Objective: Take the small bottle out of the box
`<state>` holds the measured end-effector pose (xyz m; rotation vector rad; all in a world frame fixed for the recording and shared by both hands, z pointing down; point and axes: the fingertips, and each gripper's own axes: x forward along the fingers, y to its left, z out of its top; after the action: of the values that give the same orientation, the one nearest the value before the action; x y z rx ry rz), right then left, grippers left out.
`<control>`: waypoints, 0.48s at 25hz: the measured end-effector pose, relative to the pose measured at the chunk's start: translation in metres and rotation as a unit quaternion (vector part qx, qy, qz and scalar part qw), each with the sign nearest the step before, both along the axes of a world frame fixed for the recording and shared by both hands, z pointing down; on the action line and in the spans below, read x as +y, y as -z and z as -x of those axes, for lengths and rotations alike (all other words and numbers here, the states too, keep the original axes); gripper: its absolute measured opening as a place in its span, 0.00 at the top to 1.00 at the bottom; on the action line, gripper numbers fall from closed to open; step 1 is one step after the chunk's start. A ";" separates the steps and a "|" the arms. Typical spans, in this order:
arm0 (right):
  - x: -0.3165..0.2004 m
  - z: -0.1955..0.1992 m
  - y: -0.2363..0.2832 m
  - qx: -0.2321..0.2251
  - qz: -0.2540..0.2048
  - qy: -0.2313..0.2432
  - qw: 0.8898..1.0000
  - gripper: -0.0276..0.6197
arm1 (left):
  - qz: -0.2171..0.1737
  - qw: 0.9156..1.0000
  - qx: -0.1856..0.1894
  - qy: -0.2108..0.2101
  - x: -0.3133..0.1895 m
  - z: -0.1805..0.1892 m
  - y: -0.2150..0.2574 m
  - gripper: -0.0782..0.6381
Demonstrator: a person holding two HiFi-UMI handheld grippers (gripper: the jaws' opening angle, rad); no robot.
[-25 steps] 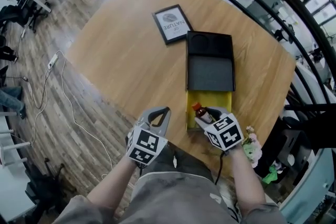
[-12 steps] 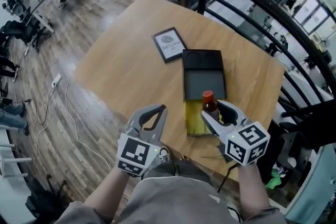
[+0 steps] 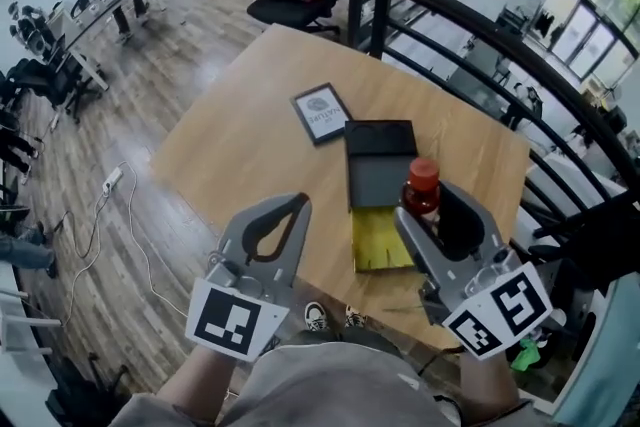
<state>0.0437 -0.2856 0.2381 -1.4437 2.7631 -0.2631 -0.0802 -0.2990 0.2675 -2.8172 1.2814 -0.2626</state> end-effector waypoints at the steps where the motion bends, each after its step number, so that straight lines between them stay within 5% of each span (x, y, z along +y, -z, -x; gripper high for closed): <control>1: 0.004 -0.002 0.009 -0.002 -0.012 -0.005 1.000 0.63 | -0.005 1.000 0.003 0.002 0.002 0.002 0.006 0.89; 12: 0.047 -0.014 0.027 0.008 -0.060 -0.041 0.997 0.63 | -0.031 0.999 0.002 0.019 0.031 0.019 0.028 0.89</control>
<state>0.0581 -0.2389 0.2114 -1.5324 2.6717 -0.0839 -0.0987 -0.2679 0.2391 -2.7458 1.3212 -0.2130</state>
